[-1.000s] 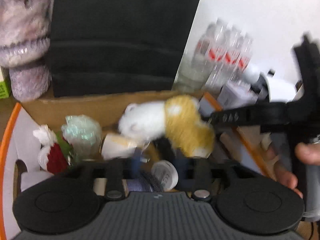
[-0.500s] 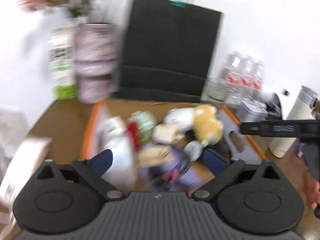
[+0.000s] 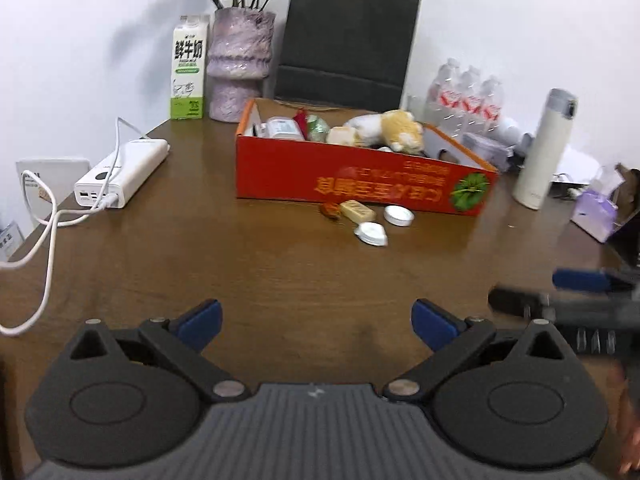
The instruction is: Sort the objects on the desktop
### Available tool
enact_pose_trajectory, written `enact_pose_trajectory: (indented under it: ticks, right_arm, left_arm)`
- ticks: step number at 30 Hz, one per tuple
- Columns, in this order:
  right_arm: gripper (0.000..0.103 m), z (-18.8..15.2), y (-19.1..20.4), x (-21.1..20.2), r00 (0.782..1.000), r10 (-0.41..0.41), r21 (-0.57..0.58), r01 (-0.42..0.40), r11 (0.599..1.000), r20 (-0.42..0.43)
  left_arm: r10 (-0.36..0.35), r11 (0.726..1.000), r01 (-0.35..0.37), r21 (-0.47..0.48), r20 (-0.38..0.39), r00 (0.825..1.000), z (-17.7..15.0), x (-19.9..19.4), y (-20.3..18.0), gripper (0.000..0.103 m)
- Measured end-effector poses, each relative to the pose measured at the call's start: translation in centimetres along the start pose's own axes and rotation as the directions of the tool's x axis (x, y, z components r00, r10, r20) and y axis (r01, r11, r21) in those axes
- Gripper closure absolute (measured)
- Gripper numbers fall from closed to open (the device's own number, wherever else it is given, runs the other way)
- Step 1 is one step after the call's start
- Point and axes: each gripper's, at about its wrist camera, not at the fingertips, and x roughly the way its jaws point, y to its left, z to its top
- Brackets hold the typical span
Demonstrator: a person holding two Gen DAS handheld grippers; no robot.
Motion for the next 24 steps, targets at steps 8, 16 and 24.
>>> enact_pose_trajectory:
  ticks: [8, 16, 24]
  right_arm:
    - [0.008, -4.3, 2.0, -1.3, 0.995, -0.094, -0.078, 0.092, 0.993, -0.028]
    - [0.008, -4.5, 1.6, -1.6, 0.993, -0.114, -0.045, 0.114, 0.992, 0.000]
    - [0.008, -4.3, 0.7, -0.5, 0.994, -0.099, -0.002, 0.099, 0.995, -0.049]
  left_arm:
    - [-0.011, 0.998, 0.015, 0.060, -0.071, 0.997, -1.9, 1.2, -0.9, 0.000]
    - [0.015, 0.999, -0.012, 0.046, -0.077, 0.997, -2.1, 1.5, -0.7, 0.000]
    - [0.032, 0.998, -0.026, 0.065, -0.086, 0.996, -1.7, 2.1, -1.2, 0.000]
